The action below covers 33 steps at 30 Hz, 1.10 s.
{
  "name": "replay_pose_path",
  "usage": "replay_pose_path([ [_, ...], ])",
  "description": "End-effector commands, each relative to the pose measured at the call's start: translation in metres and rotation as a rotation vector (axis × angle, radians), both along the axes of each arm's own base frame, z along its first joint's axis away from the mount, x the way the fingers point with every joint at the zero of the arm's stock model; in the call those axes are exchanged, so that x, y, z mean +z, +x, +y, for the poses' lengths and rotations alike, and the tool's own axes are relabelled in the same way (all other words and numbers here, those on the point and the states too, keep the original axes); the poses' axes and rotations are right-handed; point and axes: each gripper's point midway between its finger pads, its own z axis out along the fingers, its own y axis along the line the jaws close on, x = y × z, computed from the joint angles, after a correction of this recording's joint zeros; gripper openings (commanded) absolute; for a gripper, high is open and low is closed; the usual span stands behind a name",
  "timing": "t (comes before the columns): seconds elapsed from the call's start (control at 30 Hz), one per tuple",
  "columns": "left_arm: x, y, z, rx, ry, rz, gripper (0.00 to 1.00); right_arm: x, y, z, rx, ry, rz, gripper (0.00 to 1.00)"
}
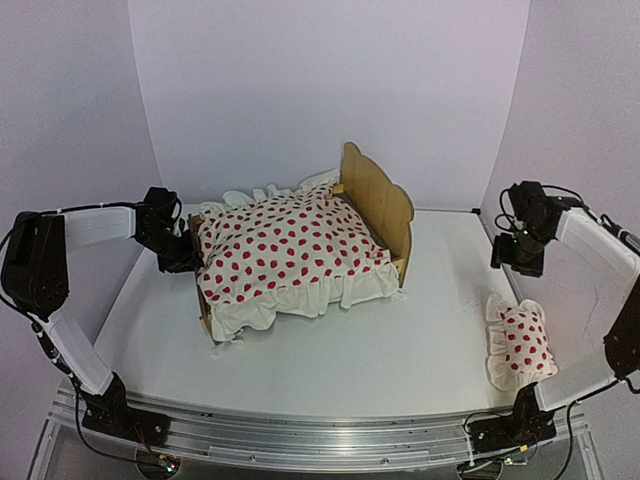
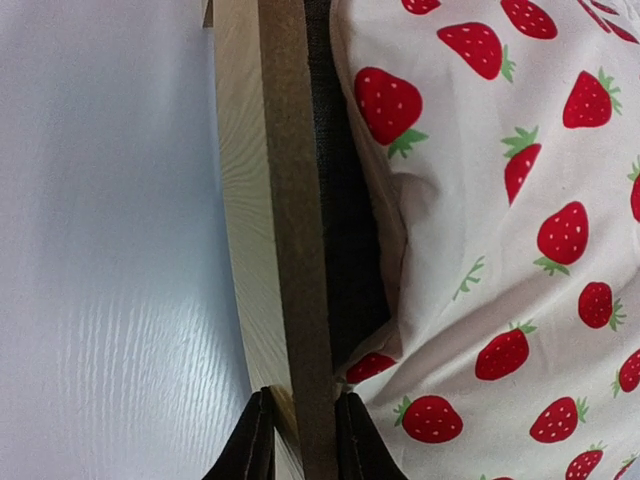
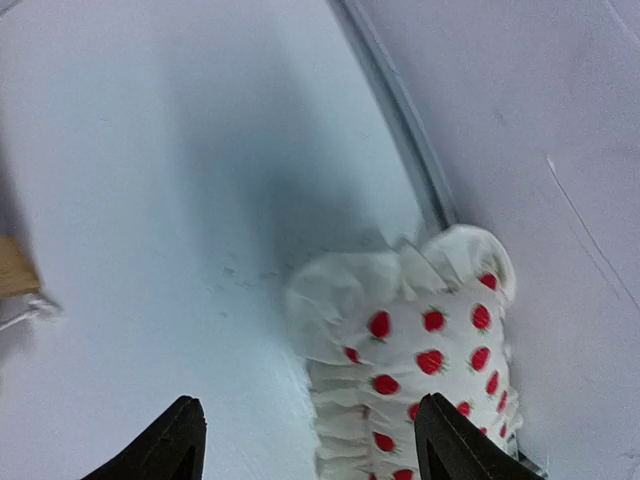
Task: Set up the pet bed
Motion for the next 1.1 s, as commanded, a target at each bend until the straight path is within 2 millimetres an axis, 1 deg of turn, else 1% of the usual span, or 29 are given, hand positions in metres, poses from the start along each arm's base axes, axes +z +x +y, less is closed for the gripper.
replay_pose_path([
  [0.0, 0.004, -0.048, 0.011, -0.040, 0.012, 0.096, 0.00, -0.044, -0.057, -0.042, -0.169, -0.051, 0.175, 0.73],
  [0.07, 0.005, -0.056, 0.013, -0.049, 0.016, 0.097, 0.00, -0.060, -0.076, -0.053, -0.213, -0.073, 0.240, 0.73],
  [0.17, 0.003, -0.064, 0.016, -0.060, 0.030, 0.112, 0.00, -0.073, -0.096, -0.071, -0.262, -0.148, 0.307, 0.76],
  [0.23, 0.000, -0.068, 0.019, -0.061, 0.037, 0.124, 0.00, -0.082, -0.107, -0.078, -0.289, -0.160, 0.347, 0.76],
  [0.33, -0.004, -0.071, 0.021, -0.059, 0.038, 0.135, 0.01, -0.094, -0.113, -0.085, -0.323, -0.159, 0.394, 0.76],
  [0.37, -0.004, -0.071, 0.021, -0.059, 0.039, 0.136, 0.04, -0.099, -0.112, -0.083, -0.319, -0.144, 0.403, 0.75],
  [0.43, 0.001, -0.069, 0.023, -0.054, 0.050, 0.128, 0.13, -0.111, -0.107, -0.076, -0.302, -0.082, 0.423, 0.71],
  [0.47, 0.004, -0.069, 0.025, -0.049, 0.056, 0.124, 0.20, -0.118, -0.104, -0.071, -0.289, -0.052, 0.440, 0.66],
  [0.53, 0.013, -0.067, 0.033, -0.016, 0.087, 0.112, 0.34, -0.131, -0.100, -0.058, -0.262, 0.026, 0.473, 0.41],
  [0.57, 0.020, -0.065, 0.038, 0.005, 0.106, 0.097, 0.39, -0.136, -0.097, -0.051, -0.246, 0.071, 0.484, 0.27],
  [0.6, 0.029, -0.063, 0.042, 0.025, 0.122, 0.075, 0.43, -0.139, -0.093, -0.044, -0.230, 0.115, 0.491, 0.16],
  [0.63, 0.039, -0.060, 0.046, 0.044, 0.135, 0.049, 0.45, -0.139, -0.089, -0.038, -0.219, 0.151, 0.491, 0.07],
  [0.67, 0.051, -0.056, 0.050, 0.062, 0.145, 0.012, 0.47, -0.134, -0.083, -0.033, -0.212, 0.184, 0.475, 0.01],
  [0.7, 0.066, -0.053, 0.054, 0.077, 0.153, -0.033, 0.49, -0.125, -0.074, -0.029, -0.208, 0.211, 0.446, 0.00],
  [0.77, 0.093, -0.046, 0.060, 0.092, 0.176, -0.128, 0.52, -0.097, -0.055, -0.028, -0.209, 0.224, 0.346, 0.00],
  [0.83, 0.124, -0.036, 0.062, 0.074, 0.199, -0.250, 0.54, -0.058, -0.031, -0.027, -0.191, 0.213, 0.207, 0.00],
  [0.9, 0.162, -0.024, 0.057, 0.021, 0.199, -0.417, 0.54, -0.005, -0.004, -0.021, -0.147, 0.173, 0.042, 0.00],
  [0.93, 0.182, -0.017, 0.049, -0.037, 0.188, -0.519, 0.54, 0.021, 0.007, -0.013, -0.113, 0.143, -0.033, 0.00],
  [0.97, 0.205, -0.013, 0.037, -0.111, 0.163, -0.628, 0.53, 0.050, 0.018, -0.001, -0.062, 0.111, -0.109, 0.00],
  [1.0, 0.227, -0.013, 0.024, -0.181, 0.130, -0.723, 0.52, 0.077, 0.026, 0.015, -0.006, 0.093, -0.178, 0.00],
  [1.03, 0.253, -0.013, 0.010, -0.252, 0.102, -0.841, 0.52, 0.102, 0.033, 0.032, 0.051, 0.084, -0.242, 0.00],
  [1.07, 0.269, -0.020, -0.005, -0.325, 0.058, -0.911, 0.52, 0.130, 0.039, 0.053, 0.108, 0.083, -0.311, 0.00],
])
